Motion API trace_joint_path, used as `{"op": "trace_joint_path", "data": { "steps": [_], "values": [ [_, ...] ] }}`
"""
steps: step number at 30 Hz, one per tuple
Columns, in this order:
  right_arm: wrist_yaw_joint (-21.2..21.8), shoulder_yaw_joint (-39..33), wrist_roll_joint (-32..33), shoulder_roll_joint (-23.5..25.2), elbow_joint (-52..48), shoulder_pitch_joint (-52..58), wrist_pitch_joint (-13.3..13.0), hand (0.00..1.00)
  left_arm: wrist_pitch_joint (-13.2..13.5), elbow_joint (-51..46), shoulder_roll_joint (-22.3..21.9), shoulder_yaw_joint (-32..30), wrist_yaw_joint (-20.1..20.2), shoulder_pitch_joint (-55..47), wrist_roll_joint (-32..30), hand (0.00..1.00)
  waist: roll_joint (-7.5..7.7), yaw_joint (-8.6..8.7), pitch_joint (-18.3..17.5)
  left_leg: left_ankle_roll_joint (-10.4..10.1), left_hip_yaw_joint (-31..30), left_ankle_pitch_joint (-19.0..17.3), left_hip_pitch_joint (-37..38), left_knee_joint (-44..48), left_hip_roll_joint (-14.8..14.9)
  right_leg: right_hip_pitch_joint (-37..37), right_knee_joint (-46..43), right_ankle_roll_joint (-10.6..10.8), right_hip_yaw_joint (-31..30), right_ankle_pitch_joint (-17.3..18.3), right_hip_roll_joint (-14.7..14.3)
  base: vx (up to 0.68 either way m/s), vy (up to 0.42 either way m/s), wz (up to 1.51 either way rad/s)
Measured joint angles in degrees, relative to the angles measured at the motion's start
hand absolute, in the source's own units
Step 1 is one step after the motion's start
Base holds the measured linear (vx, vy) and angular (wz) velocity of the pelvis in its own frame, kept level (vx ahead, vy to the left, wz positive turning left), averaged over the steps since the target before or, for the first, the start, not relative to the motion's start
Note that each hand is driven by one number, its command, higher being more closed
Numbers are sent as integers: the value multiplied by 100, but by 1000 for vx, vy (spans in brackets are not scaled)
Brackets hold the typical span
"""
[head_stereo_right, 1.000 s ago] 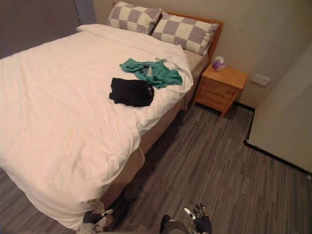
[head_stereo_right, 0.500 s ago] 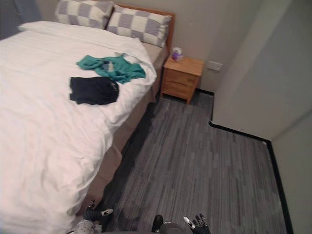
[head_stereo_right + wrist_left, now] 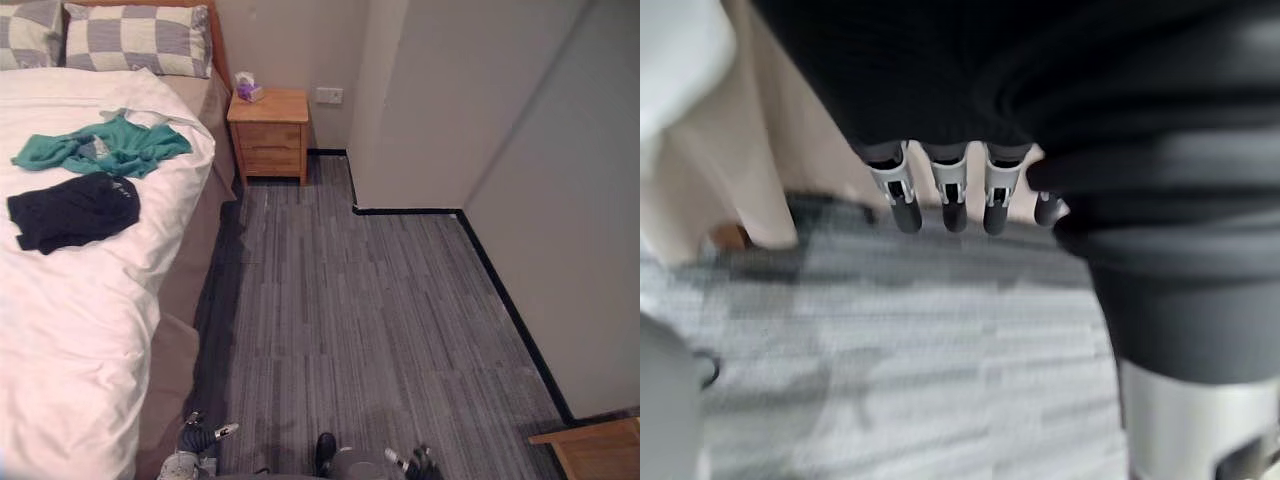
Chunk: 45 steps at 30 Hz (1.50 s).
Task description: Tidy the bed and pick cloth on bed and put in laundry
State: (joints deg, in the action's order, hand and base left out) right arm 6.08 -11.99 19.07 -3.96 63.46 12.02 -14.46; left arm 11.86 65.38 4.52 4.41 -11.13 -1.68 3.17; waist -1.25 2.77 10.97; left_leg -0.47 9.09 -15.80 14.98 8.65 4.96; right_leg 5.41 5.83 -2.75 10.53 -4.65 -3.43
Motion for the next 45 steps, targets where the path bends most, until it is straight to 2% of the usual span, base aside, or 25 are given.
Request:
{"op": "trace_joint_path", "data": {
  "steps": [1,2,8,12,17,18,21,22,23,24,25,26,29,30,32,33,35,36,37,39,40,41,42,43,45],
  "values": [
    [-1,0,-5,-26,-6,7,46,0,-90,-6,-9,0,30,5,2,0,-37,-3,-15,-43,-84,58,3,-2,-43,12,6,1,-31,8,18,52,10,-3],
    [-63,63,-23,-123,154,-216,473,0,-662,-102,-165,-458,255,-79,70,0,-20,-31,-187,-162,-568,60,-18,-178,-8,-98,14,27,277,72,75,38,10,2],
    [-61,33,-23,-114,149,-212,470,0,-662,-102,-165,-464,266,-80,76,0,-17,-30,-185,-163,-564,59,-17,-252,0,-126,13,28,297,71,77,1,2,1],
    [-20,-131,2,-39,38,-153,400,0,-672,-180,-161,-643,570,-131,300,0,-20,-39,-169,-170,-432,55,-217,-267,26,-299,7,32,453,69,121,30,45,4],
    [282,-495,156,68,-19,-77,278,0,-642,-243,-186,-1038,919,-219,533,0,-9,-54,-152,-415,191,-95,-283,24,221,-300,-37,13,341,141,2,72,38,-14],
    [323,-539,172,80,-28,-85,270,0,-637,-283,-188,-1128,973,-230,533,0,13,-63,-139,-442,340,-111,-365,224,258,-350,-95,1,289,194,1,43,22,-31],
    [526,-557,219,177,-197,-33,225,0,-570,-585,-176,-1503,1146,-381,729,0,135,-63,-85,-418,969,-94,-1234,2258,632,-496,-474,-78,153,439,45,32,-23,-28],
    [560,-553,221,160,-282,12,223,0,-533,-647,-208,-1628,1188,-410,750,0,71,-41,-76,-266,966,116,-1664,3239,878,-478,-558,-123,160,517,2,116,-16,-16],
    [587,-535,225,165,-415,61,228,0,-506,-692,-216,-1639,1220,-411,758,0,8,-55,-30,-165,902,543,-1997,4010,1075,-422,-696,-157,157,633,-7,137,2,-13],
    [590,-508,233,179,-465,66,229,0,-487,-707,-211,-1643,1234,-413,763,0,12,-57,1,-144,865,714,-2132,4324,1128,-389,-773,-186,115,701,1,141,19,-15],
    [592,-440,232,154,-571,64,255,0,-484,-745,-204,-1697,1277,-420,770,0,-4,-70,24,-181,738,515,-2354,4759,1119,-336,-988,-218,-10,854,9,190,42,-23],
    [588,-456,225,161,-592,21,290,0,-483,-797,-301,-1787,1321,-433,839,0,-3,-78,29,-205,648,181,-2425,4751,1032,-267,-1103,-210,-142,944,59,200,51,-31],
    [594,-452,206,175,-620,-60,348,0,-422,-860,-348,-1804,1336,-478,960,0,29,-189,31,-217,716,-150,-2424,3898,756,-159,-1114,-141,-472,1004,185,165,91,-61],
    [607,-425,204,178,-664,-107,353,0,-383,-955,-380,-1806,1335,-480,982,0,26,-246,33,-216,890,-136,-2457,3148,690,-106,-1064,-86,-630,1037,251,154,154,-55],
    [612,-406,198,182,-697,-97,352,0,-378,-969,-390,-1806,1340,-482,995,0,27,-245,32,-210,972,-115,-2483,2791,666,-87,-1046,-56,-667,1055,290,185,229,-34],
    [626,-346,96,156,-762,-66,319,0,-373,-1016,-429,-1851,1348,-539,1161,0,10,-241,23,-276,1058,147,-2495,1553,592,-80,-1035,128,-811,1167,398,179,242,-34],
    [621,-306,3,162,-770,-60,279,0,-372,-1009,-460,-1917,1347,-559,1204,0,-37,-274,-30,-118,1224,557,-2373,1284,530,-21,-1007,295,-985,1247,490,275,259,-48],
    [621,-292,-45,156,-772,-98,281,0,-369,-1014,-446,-1916,1344,-586,1199,0,-62,-305,-34,-9,1333,489,-2375,1282,506,-17,-1106,400,-992,1250,515,328,245,-52],
    [620,-284,-95,164,-795,-98,280,0,-361,-1025,-421,-1913,1341,-592,1200,0,63,-340,-90,139,1498,348,-2292,1297,440,-134,-1554,503,-983,1373,646,326,227,-45],
    [619,-293,-218,183,-788,-84,287,0,-367,-1017,-397,-1904,1330,-605,1197,0,68,-377,-133,218,1638,159,-2107,1298,351,-189,-2441,554,-971,1688,758,319,226,-30],
    [608,-322,-263,194,-766,-87,292,0,-380,-1003,-357,-1862,1323,-627,1177,0,118,-374,-193,319,1686,10,-1955,1263,260,-259,-3384,674,-969,1809,782,307,183,-10],
    [598,-348,-261,258,-663,-105,312,0,-403,-961,-242,-1742,1334,-645,1090,0,248,-357,-297,360,1673,-119,-1808,1221,62,-394,-4390,859,-940,1737,903,322,158,-5],
    [597,-366,-260,308,-604,-117,325,0,-407,-945,-166,-1635,1339,-645,1053,0,337,-348,-357,361,1668,-167,-1752,1178,-71,-454,-4861,1055,-906,1606,998,369,103,8],
    [607,-389,-234,360,-489,-186,359,0,-388,-934,-46,-1490,1359,-633,822,0,440,-327,-402,412,1592,-255,-1646,1137,-296,-583,-5656,1268,-795,1173,1165,473,56,18],
    [595,-556,-231,284,-384,-312,413,0,-372,-886,-7,-1334,1355,-582,606,0,399,-217,-337,473,1528,-355,-1315,1091,-372,-898,-6685,1064,-592,1325,1193,452,28,17]
  ]
}}
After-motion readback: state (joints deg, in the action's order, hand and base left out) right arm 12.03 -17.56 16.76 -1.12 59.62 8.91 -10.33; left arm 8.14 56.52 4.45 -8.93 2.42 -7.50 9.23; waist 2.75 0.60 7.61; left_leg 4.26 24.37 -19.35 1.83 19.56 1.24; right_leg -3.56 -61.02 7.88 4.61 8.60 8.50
